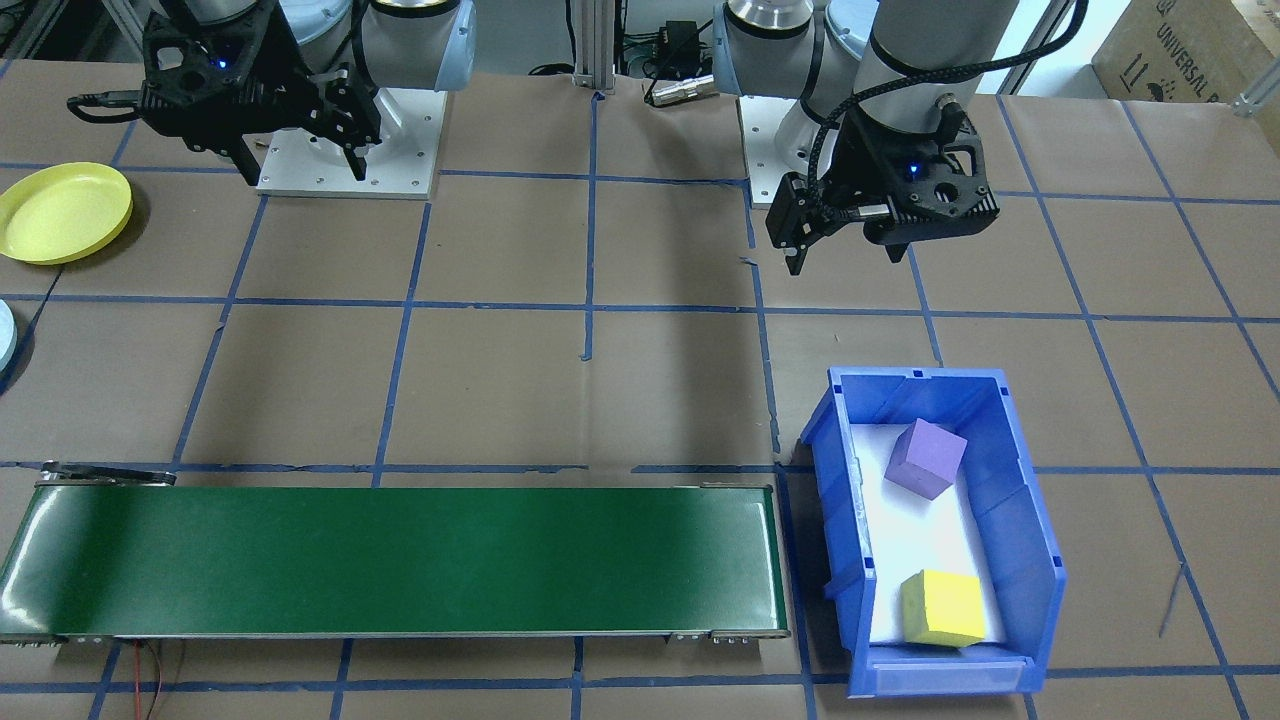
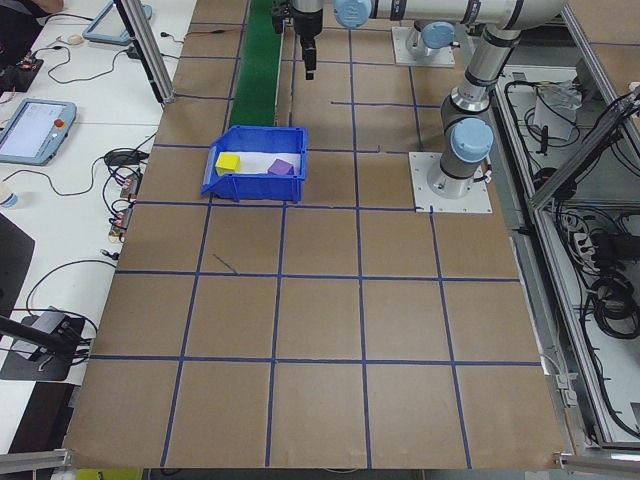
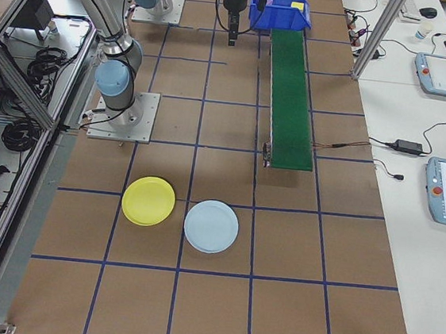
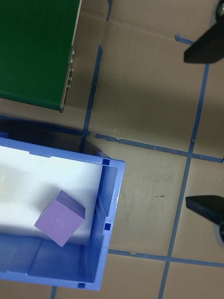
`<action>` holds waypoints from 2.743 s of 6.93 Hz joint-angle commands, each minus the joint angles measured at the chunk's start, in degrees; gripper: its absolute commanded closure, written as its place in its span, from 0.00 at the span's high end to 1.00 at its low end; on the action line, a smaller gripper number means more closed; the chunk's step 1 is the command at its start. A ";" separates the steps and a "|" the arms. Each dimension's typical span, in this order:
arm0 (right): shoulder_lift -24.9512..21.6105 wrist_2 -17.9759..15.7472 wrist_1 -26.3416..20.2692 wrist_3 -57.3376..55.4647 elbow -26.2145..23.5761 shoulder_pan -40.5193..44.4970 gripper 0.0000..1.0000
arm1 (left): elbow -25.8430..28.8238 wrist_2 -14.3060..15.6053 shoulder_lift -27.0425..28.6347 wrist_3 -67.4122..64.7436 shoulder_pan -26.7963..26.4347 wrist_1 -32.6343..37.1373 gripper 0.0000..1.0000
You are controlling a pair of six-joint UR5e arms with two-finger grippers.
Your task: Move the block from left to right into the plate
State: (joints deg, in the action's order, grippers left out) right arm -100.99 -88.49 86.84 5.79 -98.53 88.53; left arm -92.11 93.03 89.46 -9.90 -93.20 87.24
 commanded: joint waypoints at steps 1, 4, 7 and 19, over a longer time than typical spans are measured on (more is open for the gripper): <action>0.00 -0.01 0.00 0.01 0.00 -0.02 1.00 | 0.09 0.05 -0.07 3.99 1.17 -1.89 1.00; 0.00 -0.10 0.00 0.01 0.00 -0.11 1.00 | 0.88 -0.47 -0.16 20.16 12.28 -1.80 1.00; 0.00 -0.10 -0.09 0.01 -0.09 -0.02 1.00 | 0.35 -2.23 7.28 20.10 14.89 -10.56 1.00; 0.00 -0.01 0.09 0.02 -0.44 -0.11 1.00 | 2.90 -7.16 31.39 30.64 14.89 -34.41 1.00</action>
State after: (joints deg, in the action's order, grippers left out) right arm -100.99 -88.51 86.90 5.84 -98.96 88.45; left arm -89.53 85.85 120.03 18.65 -78.25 53.07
